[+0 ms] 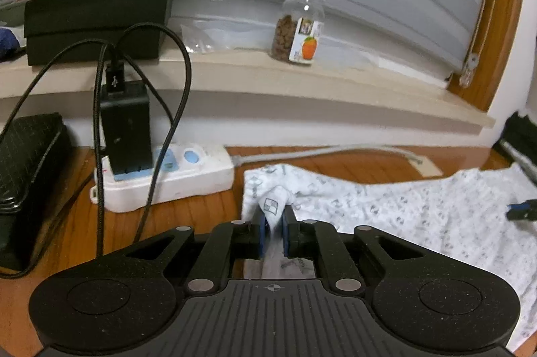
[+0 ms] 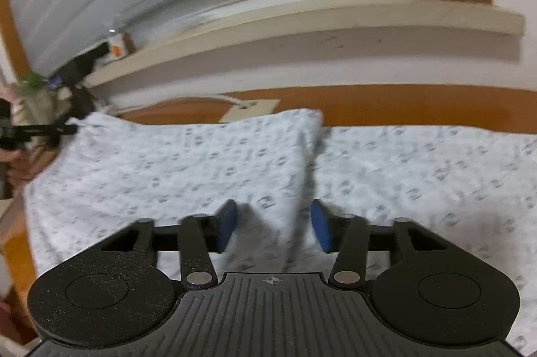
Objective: Fold clothes
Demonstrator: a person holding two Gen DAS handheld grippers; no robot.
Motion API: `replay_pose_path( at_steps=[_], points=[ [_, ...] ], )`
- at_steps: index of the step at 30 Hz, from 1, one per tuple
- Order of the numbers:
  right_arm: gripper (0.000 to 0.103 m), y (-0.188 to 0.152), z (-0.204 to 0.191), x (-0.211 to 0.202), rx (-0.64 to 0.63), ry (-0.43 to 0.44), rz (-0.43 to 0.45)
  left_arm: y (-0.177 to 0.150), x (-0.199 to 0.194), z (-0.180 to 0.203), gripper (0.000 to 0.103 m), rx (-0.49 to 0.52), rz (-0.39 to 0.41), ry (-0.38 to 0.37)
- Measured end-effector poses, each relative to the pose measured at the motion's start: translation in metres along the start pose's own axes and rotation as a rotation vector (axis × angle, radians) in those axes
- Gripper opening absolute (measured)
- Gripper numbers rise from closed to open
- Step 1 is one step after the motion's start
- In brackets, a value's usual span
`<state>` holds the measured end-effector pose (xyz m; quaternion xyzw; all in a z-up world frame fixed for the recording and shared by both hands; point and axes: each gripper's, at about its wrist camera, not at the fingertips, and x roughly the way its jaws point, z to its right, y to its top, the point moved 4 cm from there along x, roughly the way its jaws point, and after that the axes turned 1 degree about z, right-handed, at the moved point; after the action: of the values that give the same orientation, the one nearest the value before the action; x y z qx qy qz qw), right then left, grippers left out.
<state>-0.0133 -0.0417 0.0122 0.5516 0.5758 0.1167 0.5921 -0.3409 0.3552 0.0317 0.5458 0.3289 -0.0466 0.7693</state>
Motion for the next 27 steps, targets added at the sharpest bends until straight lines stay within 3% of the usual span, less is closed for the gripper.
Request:
replay_pose_path(
  at_steps=[1,6,7,9,11,14,18,19,20,22,25,27],
  points=[
    [0.003,-0.001,0.001,-0.004,0.003,0.006,0.012,0.000,0.000,0.000,0.011,0.003,-0.005,0.006],
    [0.003,0.000,0.000,-0.043,0.014,0.007,0.082,0.007,-0.016,0.001,0.018,-0.019,0.029,0.034],
    [0.006,-0.001,-0.001,-0.046,0.011,-0.007,0.080,0.009,-0.020,0.004,0.019,-0.017,0.043,0.042],
    [0.017,-0.002,0.000,-0.038,0.003,-0.028,0.047,0.018,-0.031,0.016,0.034,-0.017,0.095,0.033],
    [0.043,0.002,0.005,-0.028,0.017,-0.027,0.039,0.024,-0.037,0.034,0.043,-0.007,0.131,-0.009],
    [0.048,0.020,0.016,-0.009,0.093,-0.001,0.047,0.024,-0.030,0.068,0.047,0.045,0.117,-0.086],
    [0.052,0.044,0.036,0.040,0.179,-0.012,-0.007,0.010,0.000,0.108,0.054,0.099,0.067,-0.176],
    [0.051,0.048,0.040,0.050,0.190,-0.018,-0.011,0.005,0.009,0.117,0.054,0.113,0.056,-0.197],
    [0.043,0.051,0.042,0.056,0.196,-0.016,-0.005,0.001,0.016,0.123,0.054,0.115,0.044,-0.214],
    [0.005,0.059,0.046,0.064,0.193,-0.035,0.023,-0.007,0.029,0.135,0.055,0.120,0.020,-0.247],
    [0.004,0.065,0.049,0.052,0.154,-0.116,0.125,-0.015,0.042,0.142,0.058,0.132,-0.007,-0.274],
    [0.013,0.062,0.044,0.044,0.108,-0.130,0.124,-0.022,0.049,0.143,0.062,0.155,-0.022,-0.264]
  ],
)
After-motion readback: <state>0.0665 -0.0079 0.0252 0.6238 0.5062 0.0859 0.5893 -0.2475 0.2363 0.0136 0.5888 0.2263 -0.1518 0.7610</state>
